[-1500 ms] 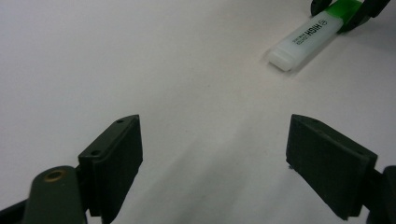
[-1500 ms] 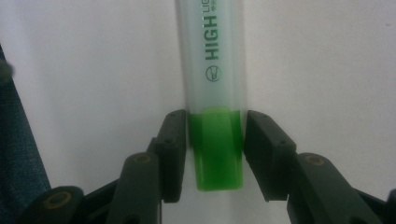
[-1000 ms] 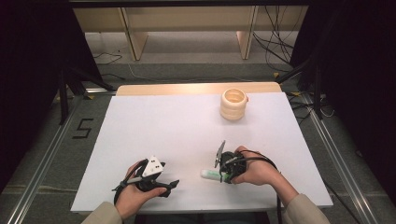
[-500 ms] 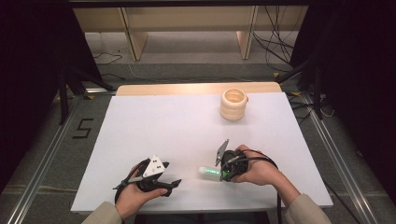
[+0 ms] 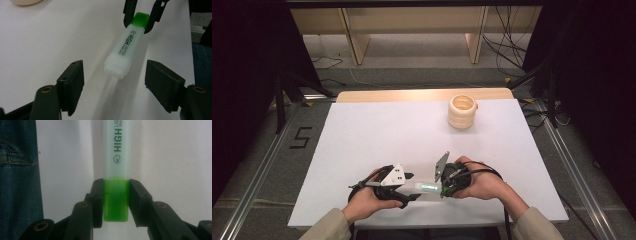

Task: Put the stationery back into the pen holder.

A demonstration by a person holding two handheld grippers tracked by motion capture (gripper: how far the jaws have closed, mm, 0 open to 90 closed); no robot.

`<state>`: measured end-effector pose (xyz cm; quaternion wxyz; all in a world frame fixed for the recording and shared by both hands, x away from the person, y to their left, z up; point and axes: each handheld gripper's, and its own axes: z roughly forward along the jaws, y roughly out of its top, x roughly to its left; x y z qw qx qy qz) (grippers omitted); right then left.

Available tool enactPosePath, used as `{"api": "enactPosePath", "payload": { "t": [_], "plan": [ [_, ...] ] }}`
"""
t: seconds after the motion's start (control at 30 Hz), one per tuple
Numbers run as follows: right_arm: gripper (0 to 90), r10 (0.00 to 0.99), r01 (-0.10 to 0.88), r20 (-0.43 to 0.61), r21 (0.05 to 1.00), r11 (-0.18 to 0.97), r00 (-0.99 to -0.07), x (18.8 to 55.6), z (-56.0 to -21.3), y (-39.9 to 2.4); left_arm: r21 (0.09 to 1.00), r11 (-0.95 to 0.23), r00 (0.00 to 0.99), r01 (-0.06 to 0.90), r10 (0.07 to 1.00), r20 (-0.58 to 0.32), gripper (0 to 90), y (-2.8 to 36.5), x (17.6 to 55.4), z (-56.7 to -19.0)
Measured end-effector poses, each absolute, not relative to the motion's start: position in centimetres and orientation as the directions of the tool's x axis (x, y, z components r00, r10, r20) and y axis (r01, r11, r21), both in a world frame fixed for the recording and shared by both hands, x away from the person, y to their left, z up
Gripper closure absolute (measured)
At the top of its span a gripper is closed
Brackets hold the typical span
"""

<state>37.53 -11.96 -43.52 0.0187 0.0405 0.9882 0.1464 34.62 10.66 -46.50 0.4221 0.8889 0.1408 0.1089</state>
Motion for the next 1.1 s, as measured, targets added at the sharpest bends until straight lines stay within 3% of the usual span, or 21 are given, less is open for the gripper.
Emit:
{"api": "enactPosePath", "payload": {
  "t": [0.43,0.6,0.83,1.1],
  "plan": [
    [67.2,0.047,0.037,-0.023,0.313,0.949,-0.999,37.1,-43.4,-11.3,0.743,-0.663,0.979,0.092,0.198,0.055,43.0,8.5,35.6,-47.1],
    [67.2,0.036,0.027,-0.021,0.324,0.946,-0.999,36.9,-43.3,-11.2,0.732,-0.675,0.983,0.091,0.178,0.042,47.4,8.3,35.7,-47.4],
    [67.2,0.009,0.001,-0.021,0.353,0.936,-1.000,36.8,-43.1,-11.1,0.723,-0.686,0.988,0.085,0.153,0.029,61.1,8.0,35.5,-47.4],
    [66.8,-0.009,-0.018,-0.029,0.357,0.934,-1.000,36.7,-43.1,-11.1,0.712,-0.698,0.991,0.075,0.132,0.025,63.7,8.1,35.5,-47.3]
  ]
}}
